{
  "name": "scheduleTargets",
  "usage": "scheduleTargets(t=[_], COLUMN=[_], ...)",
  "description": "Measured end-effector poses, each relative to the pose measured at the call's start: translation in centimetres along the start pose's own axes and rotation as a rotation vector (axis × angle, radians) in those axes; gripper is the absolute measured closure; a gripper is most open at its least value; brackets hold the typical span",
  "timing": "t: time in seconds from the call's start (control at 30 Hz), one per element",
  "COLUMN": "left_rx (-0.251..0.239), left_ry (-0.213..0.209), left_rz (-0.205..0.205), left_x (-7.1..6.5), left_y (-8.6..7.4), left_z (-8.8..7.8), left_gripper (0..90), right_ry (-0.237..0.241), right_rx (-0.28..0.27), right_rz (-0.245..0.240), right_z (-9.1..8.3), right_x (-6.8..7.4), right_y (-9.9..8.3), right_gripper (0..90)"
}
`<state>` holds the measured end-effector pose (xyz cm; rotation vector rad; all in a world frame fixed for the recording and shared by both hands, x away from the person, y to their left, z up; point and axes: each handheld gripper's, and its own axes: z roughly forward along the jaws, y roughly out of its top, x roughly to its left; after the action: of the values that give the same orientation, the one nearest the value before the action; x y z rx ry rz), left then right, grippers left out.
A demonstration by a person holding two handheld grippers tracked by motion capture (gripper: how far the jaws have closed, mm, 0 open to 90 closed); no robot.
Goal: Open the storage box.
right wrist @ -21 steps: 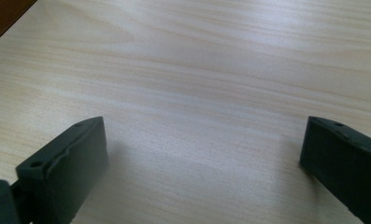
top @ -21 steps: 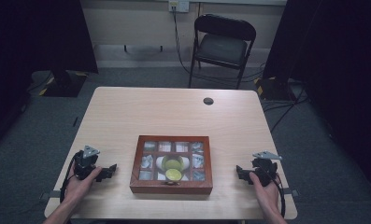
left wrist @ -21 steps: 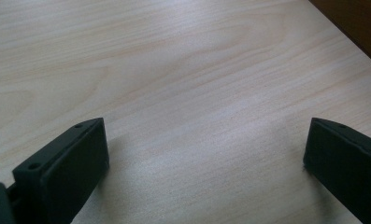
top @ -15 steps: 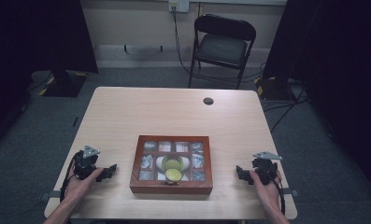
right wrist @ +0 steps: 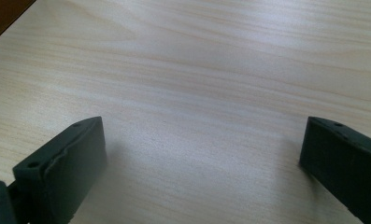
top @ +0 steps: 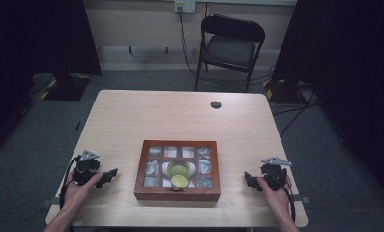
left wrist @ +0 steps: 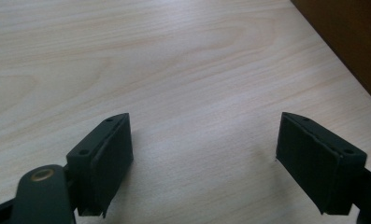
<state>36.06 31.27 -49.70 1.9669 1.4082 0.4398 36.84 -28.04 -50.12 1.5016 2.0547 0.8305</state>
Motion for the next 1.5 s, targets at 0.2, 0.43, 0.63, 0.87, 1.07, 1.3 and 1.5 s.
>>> scheduleTargets(t=[0.2, 0.43, 0.63, 0.87, 1.07, 1.3, 1.5], left_rx=[-0.027, -0.082, -0.105, -0.106, -0.107, -0.085, -0.086], left_ry=[-0.015, -0.096, -0.152, -0.185, -0.233, -0.287, -0.324], left_rz=[0.067, 0.072, 0.062, 0.09, 0.078, 0.198, 0.23], left_x=[-1.0, -2.8, -3.6, -4.2, -4.5, -6.3, -7.8], left_y=[0.7, 0.9, 0.9, 1.3, 1.6, 2.1, 2.4], left_z=[-0.6, -1.6, -2.0, -2.7, -3.1, -3.4, -3.8], left_gripper=[20.6, 24.4, 26.4, 29.0, 33.4, 36.1, 37.3], right_ry=[0.004, 0.004, 0.009, 0.015, 0.025, 0.029, 0.029], right_rx=[0.0, 0.001, 0.003, 0.002, 0.001, 0.002, 0.002], right_rz=[-0.003, -0.006, -0.01, -0.016, -0.026, -0.029, -0.03], right_z=[0.0, 0.0, 0.0, 0.1, 0.1, 0.2, 0.2], right_x=[0.0, -0.1, -0.1, -0.2, -0.2, -0.3, -0.3], right_y=[0.0, 0.0, 0.0, 0.1, 0.1, 0.1, 0.1], right_gripper=[0.0, 0.0, 0.0, 0.0, 0.0, 0.0, 0.0])
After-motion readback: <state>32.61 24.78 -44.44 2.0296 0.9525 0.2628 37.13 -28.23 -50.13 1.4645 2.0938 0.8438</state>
